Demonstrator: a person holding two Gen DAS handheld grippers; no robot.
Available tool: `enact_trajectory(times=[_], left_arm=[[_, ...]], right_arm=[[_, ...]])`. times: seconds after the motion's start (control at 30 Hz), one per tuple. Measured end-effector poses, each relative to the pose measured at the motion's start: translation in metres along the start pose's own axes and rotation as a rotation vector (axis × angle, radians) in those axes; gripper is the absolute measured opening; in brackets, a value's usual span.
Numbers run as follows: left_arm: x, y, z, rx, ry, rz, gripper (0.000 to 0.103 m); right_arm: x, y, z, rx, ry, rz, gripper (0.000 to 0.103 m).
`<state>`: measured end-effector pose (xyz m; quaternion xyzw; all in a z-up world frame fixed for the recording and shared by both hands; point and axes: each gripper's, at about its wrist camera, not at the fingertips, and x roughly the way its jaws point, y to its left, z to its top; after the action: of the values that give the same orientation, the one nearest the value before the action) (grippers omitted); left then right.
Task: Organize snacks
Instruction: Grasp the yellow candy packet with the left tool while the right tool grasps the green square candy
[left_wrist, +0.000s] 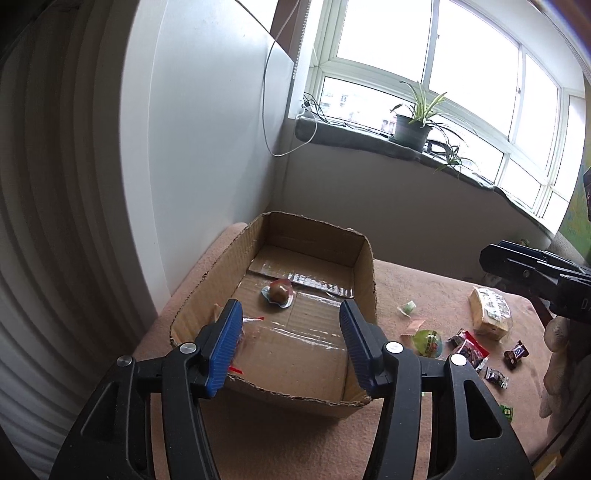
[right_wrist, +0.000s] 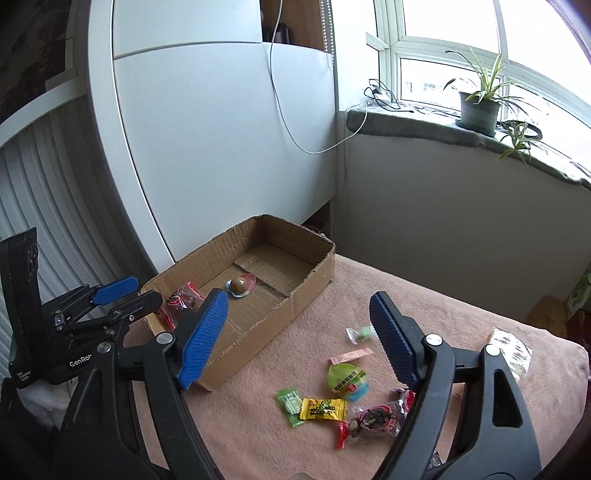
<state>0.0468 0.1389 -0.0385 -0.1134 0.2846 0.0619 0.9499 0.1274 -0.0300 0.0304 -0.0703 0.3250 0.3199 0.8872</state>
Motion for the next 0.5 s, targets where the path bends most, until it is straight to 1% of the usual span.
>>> enact_trajectory(times=[0.17, 0.27, 0.37, 0.5], left_arm=[[-0.007, -0.017, -0.006, 0.02, 0.006, -0.053, 0.054], [-0.01, -0.032, -0.009, 0.044, 0.014, -0.081, 0.054], [-0.01, -0.05, -0.013, 0.079, 0.025, -0.115, 0.054], [-0.004, -0.072, -0.019, 0.112, 0.054, -0.171, 0.054]], right_arm=[[-0.042, -0.025, -0.016, 0.058, -0.037, -0.023, 0.082], [-0.068, -0.041, -0.03, 0.087, -0.05, -0.053, 0.082], [-0.091, -0.061, -0.049, 0.123, -0.048, -0.092, 0.082], [-0.113, -0.086, -0.079, 0.168, -0.02, -0.158, 0.082]])
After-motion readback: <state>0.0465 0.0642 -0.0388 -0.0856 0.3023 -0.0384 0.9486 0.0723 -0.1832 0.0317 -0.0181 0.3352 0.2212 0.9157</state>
